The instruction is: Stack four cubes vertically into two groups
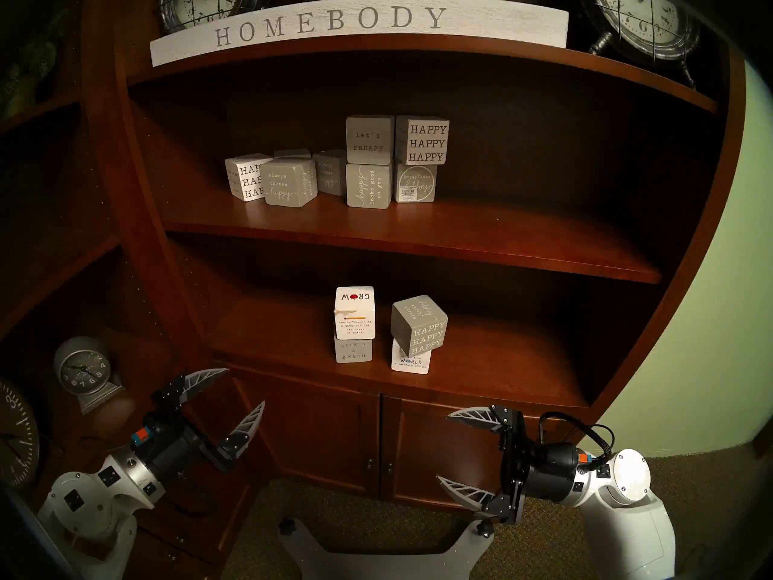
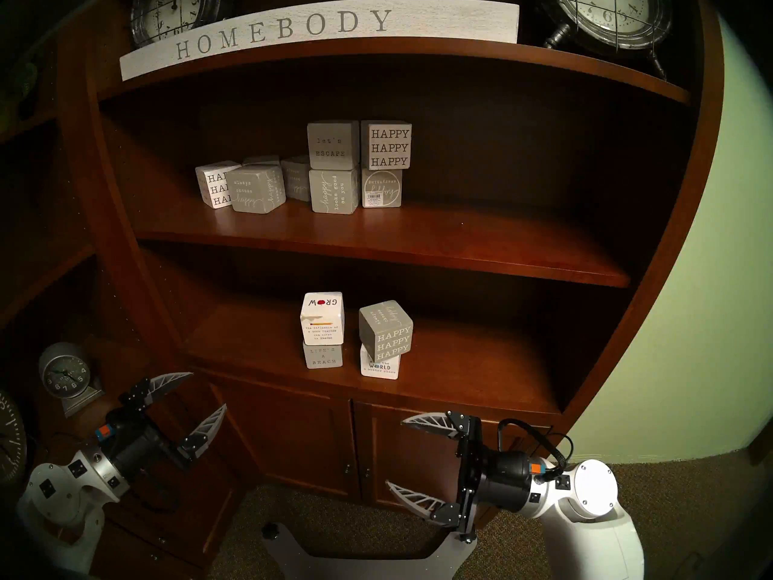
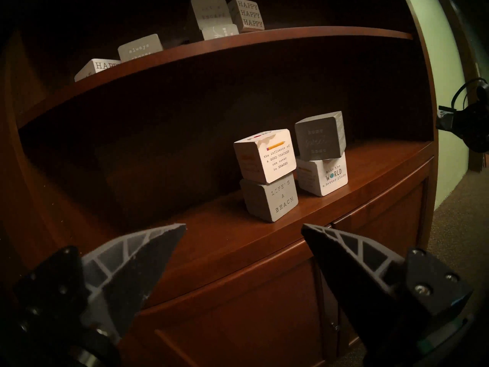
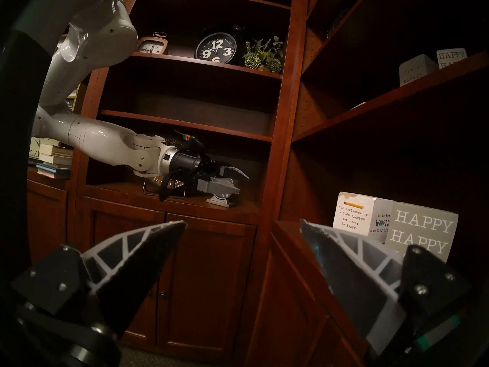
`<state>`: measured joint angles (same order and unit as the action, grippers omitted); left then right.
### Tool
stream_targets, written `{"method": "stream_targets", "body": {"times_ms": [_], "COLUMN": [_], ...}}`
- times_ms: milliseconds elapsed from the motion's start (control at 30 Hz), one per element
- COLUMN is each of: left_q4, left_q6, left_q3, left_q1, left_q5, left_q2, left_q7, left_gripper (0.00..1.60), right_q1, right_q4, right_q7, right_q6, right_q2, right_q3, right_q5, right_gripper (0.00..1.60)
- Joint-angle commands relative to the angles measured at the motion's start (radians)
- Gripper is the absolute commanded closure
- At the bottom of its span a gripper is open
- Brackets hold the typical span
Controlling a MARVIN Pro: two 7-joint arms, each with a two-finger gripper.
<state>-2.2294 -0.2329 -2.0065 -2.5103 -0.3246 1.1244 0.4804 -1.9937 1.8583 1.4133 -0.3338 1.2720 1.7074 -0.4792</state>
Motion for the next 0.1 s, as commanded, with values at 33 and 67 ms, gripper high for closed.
{"method": "stream_targets", "body": {"times_ms": [33, 67], "left_q4": [-0.006, -0.005], "left_q6": [-0.060, -0.061], "left_q3": [-0.023, -0.023], "left_q1": [-0.039, -0.039], "left_q5": [-0.035, -0.036], "left_q2": [0.020, 0.021], "left_q7": [0.034, 0.036], "left_gripper": [0.00, 0.00], "right_q1": [0.006, 0.006], "right_q4": [0.014, 0.014], "right_q7": [-0.006, -0.006], "right_q6": [0.005, 0.005], "right_q2": [0.003, 0.003], "right_q3": [0.004, 0.005], "right_q5": [-0.007, -0.007], "right_gripper": [0.00, 0.00]}}
